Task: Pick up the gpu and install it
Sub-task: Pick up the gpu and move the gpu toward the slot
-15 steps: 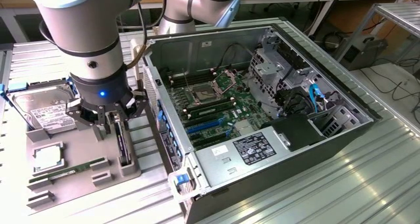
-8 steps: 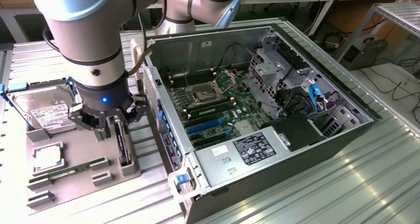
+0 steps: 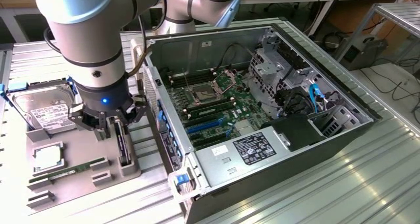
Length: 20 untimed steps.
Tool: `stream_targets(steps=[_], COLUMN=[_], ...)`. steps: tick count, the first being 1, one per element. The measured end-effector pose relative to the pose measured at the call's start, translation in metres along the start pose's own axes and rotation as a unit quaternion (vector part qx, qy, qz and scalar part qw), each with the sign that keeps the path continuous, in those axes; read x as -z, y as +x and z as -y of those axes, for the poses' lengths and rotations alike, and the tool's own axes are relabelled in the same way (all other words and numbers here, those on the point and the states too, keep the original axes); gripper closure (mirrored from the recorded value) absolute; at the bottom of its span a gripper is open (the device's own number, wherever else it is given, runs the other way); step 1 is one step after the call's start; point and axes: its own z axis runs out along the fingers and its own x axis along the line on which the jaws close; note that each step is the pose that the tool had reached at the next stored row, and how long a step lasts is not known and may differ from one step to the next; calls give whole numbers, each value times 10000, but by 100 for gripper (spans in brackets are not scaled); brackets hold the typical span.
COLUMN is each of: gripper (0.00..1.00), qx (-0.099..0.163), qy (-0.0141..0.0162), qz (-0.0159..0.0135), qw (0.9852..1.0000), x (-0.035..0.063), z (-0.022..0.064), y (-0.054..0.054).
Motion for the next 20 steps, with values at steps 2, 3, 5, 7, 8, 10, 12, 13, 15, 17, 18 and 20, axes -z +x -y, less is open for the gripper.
stream_targets(steps=[2,3,5,7,8,10,12,13,15,17,18,20], gripper=[58,58,58,59,59,67,68,73,73,73,73,74], qx=[0,0,0,0,0,0,2,5,19,86,142,250], qy=[-1,0,2,4,3,4,5,5,5,5,5,6], qz=[1,0,-1,0,0,0,0,-1,-1,-4,-6,-11], qw=[10000,10000,10000,10000,10000,10000,10000,10000,10000,10000,9999,9997], x=[-12,-19,-29,-30,-31,-31,-32,-32,-35,-39,-40,-41], z=[1,1,2,2,2,2,2,2,2,4,4,5], y=[0,0,0,0,0,0,0,0,1,0,0,0])
